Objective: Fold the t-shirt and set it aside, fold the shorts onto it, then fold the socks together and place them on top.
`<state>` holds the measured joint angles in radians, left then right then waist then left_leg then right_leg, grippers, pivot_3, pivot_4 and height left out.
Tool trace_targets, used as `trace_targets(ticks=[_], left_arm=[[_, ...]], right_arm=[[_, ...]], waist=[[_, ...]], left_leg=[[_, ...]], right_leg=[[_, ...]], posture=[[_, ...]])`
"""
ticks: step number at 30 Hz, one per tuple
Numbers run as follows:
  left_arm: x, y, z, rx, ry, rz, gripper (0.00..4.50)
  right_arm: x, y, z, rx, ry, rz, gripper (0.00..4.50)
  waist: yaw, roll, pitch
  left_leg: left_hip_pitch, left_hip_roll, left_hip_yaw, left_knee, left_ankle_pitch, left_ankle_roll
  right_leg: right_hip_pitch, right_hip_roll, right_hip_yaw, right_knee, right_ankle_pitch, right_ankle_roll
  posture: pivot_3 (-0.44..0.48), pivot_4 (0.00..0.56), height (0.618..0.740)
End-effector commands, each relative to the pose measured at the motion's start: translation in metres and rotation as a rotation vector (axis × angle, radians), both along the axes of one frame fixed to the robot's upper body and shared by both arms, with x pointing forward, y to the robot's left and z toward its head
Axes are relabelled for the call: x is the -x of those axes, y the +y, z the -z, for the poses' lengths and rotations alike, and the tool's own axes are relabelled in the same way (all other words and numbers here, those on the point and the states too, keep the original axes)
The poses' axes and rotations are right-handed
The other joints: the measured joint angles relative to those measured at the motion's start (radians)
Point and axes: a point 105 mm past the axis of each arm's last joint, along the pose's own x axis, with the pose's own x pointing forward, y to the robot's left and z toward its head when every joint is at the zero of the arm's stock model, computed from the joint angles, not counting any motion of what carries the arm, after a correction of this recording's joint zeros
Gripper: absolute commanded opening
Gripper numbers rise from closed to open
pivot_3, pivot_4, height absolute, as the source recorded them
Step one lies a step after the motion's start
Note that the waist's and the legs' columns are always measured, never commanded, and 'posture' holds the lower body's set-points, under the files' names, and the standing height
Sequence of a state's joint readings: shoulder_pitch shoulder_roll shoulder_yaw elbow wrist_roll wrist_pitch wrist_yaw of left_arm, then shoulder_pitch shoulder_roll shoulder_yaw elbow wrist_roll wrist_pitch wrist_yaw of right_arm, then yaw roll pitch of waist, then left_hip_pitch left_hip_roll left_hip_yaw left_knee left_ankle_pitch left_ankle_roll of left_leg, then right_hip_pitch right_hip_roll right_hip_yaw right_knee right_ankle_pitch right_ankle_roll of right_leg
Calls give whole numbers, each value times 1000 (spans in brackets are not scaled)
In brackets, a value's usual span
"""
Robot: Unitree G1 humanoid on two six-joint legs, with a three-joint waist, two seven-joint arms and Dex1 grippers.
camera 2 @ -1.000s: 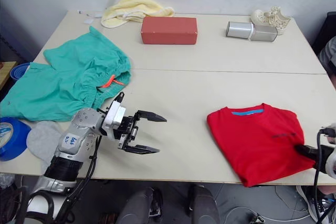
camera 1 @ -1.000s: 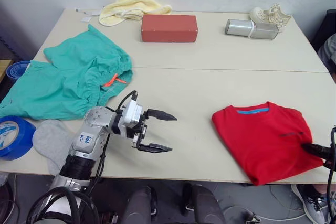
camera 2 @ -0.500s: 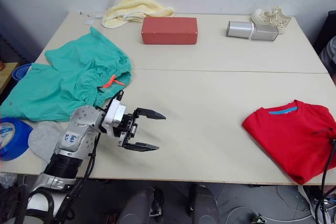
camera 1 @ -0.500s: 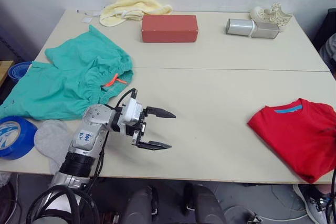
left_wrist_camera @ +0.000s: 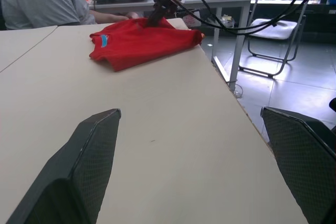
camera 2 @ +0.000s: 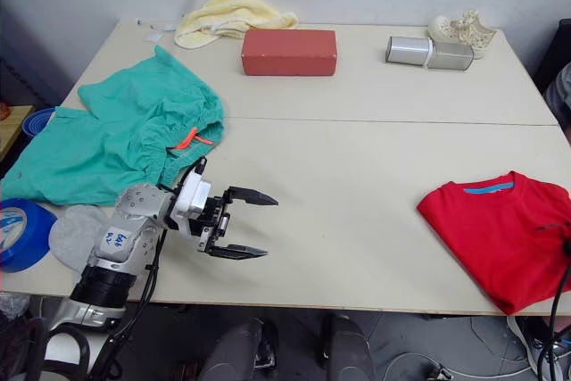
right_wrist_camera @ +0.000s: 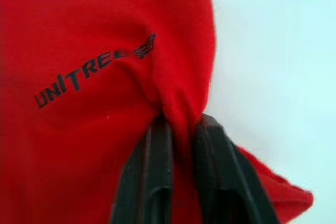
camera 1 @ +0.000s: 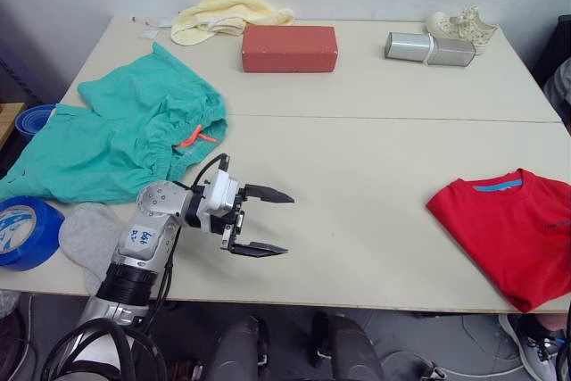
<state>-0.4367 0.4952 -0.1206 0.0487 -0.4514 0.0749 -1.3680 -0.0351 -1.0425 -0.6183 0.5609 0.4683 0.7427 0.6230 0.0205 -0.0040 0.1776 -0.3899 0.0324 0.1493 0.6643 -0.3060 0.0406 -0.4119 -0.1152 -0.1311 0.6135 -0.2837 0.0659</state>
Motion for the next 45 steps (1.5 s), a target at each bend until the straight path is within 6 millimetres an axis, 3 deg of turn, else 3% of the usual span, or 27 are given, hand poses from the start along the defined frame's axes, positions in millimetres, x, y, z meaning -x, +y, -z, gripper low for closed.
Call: trace_targets(ticks=[1,6,9,12,15,18,22,26,28,32,36,39,45], left_arm=[[-1,6,-14,16,-45,-11,4500],[-1,23,-15,-29,-86,-50,4500],[-4,38,-15,-40,-62,-120,4500],[-8,47,-15,-45,-59,-172,4500],[-11,56,-14,-51,-61,-224,4500],[-14,65,-18,-41,-60,-280,4500],[-15,85,-21,-43,-21,-381,4500],[-13,112,-17,-64,1,-511,4500],[-9,133,-14,-69,1,-613,4500],[11,182,-8,-107,-10,-829,4500],[34,225,-3,-116,17,-1037,4500],[71,266,0,-109,57,-1238,4500],[124,308,10,-124,152,-1493,4500]], right_arm=[[5,4,-19,-12,-31,-37,1814],[15,2,-60,91,-74,-128,3536],[1,27,-92,136,-231,-287,4477],[-13,54,-107,162,-333,-418,4477],[-24,82,-107,234,-359,-568,4477],[-36,123,-110,196,-508,-725,4477],[-37,174,-95,215,-585,-958,4477],[-31,204,-80,253,-694,-1075,4477],[-20,229,-73,192,-771,-1151,4477],[9,266,-55,29,-802,-1272,4477],[18,279,-51,-23,-869,-1271,4477],[26,292,-41,56,-905,-1369,4477],[29,293,-31,28,-933,-1420,4477]], waist=[[0,0,0],[0,5,0],[-9,5,0],[-19,4,1],[-20,3,1],[-20,1,3],[-21,1,3],[-20,1,3],[-21,1,3],[-23,1,3],[-26,-1,4],[-28,-2,4],[-19,-4,3]], left_leg=[[0,0,0,0,0,0],[0,0,0,0,-1,1],[1,0,1,-1,-1,0],[1,1,0,-1,-2,2],[0,1,-1,-1,-1,1],[0,1,0,-2,-1,-1],[0,0,0,-1,-1,-1],[0,0,0,-2,-1,-1],[0,0,0,-2,-1,-1],[1,2,-1,-3,-3,-4],[3,2,-1,-3,-5,-7],[3,3,-1,-4,-9,-3],[4,3,-2,-7,-9,-5]], right_leg=[[0,0,0,0,0,0],[0,0,0,0,0,0],[0,0,0,0,0,0],[0,1,0,0,0,0],[0,1,0,0,0,0],[0,1,0,-1,0,0],[0,0,0,0,0,0],[0,0,-1,-1,0,0],[0,0,-1,-1,0,0],[0,0,-1,-1,-1,-2],[0,-1,0,0,-1,-2],[-1,-1,1,0,-1,-4],[-3,-2,0,-2,-3,-8]], posture=[[0,150,740],[0,150,740],[0,150,740],[0,150,740],[0,150,740],[0,150,740],[0,150,740],[0,150,740],[0,150,740],[0,150,740],[0,150,740],[0,150,740],[0,150,740]])
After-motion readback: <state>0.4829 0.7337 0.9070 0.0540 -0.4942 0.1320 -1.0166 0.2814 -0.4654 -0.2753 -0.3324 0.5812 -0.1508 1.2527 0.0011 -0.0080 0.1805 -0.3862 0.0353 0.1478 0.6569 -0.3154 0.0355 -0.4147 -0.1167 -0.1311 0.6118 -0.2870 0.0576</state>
